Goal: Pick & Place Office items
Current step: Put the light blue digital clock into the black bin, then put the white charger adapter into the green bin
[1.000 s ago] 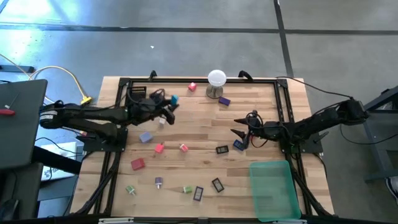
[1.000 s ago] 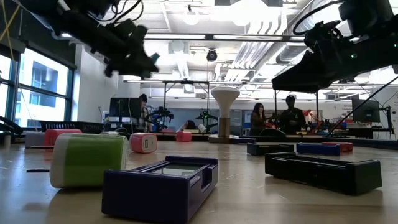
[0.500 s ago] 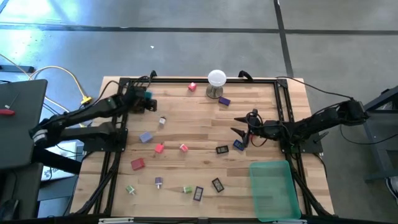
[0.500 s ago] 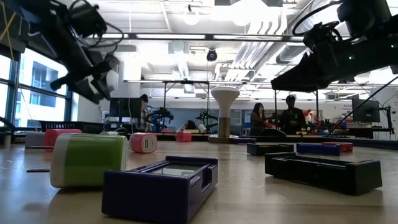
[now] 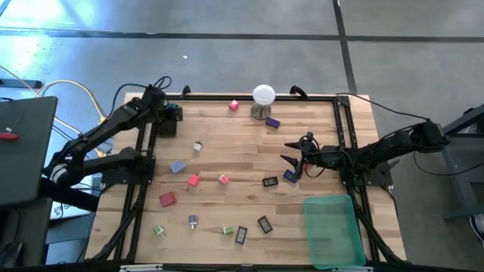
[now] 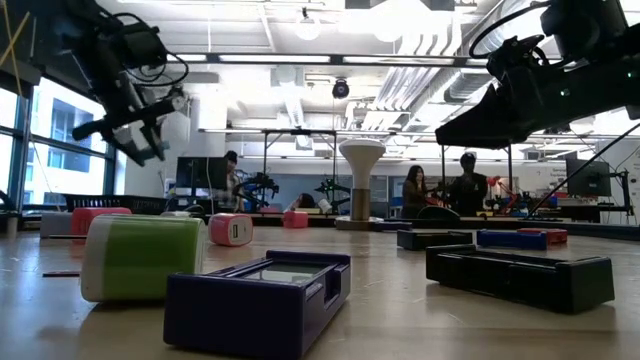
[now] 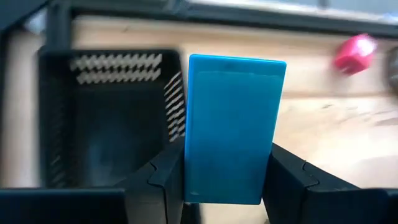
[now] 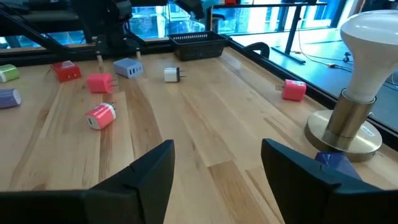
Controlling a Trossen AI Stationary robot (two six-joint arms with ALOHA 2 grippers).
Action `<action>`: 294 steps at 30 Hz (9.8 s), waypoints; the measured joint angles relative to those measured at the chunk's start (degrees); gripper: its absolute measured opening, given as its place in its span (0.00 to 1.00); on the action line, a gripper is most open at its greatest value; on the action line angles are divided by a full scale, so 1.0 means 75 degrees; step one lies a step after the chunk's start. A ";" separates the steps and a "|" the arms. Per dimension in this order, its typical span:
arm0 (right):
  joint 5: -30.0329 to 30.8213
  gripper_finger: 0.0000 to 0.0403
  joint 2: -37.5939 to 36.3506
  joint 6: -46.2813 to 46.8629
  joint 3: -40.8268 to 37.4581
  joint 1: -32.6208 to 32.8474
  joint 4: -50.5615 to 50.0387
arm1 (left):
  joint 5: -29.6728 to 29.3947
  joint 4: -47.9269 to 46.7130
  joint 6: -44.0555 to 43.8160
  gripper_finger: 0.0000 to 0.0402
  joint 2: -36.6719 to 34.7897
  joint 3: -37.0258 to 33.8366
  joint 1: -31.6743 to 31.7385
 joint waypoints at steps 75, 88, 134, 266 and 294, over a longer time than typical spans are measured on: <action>-0.0437 0.56 0.0003 -0.0198 0.0006 0.0003 -0.0005 | 0.0033 -0.0445 -0.0037 0.41 0.3437 0.0213 0.1083; -0.0436 0.56 0.0003 -0.0198 0.0006 0.0003 -0.0005 | 0.0028 -0.0474 0.0568 0.45 0.3437 0.0213 0.1028; -0.0439 0.56 0.0003 -0.0197 0.0006 0.0006 0.0084 | 0.1998 -0.1113 0.0531 0.58 0.0817 0.1184 -0.2017; -0.1740 0.56 0.0982 -0.0697 0.1092 0.0006 0.2052 | 0.0648 0.9482 0.3730 0.33 0.4767 0.1285 -0.7139; -0.2411 0.47 0.3490 -0.1880 0.3463 0.0020 0.1973 | 0.0732 0.9356 0.4512 0.33 0.4911 0.1280 -0.7301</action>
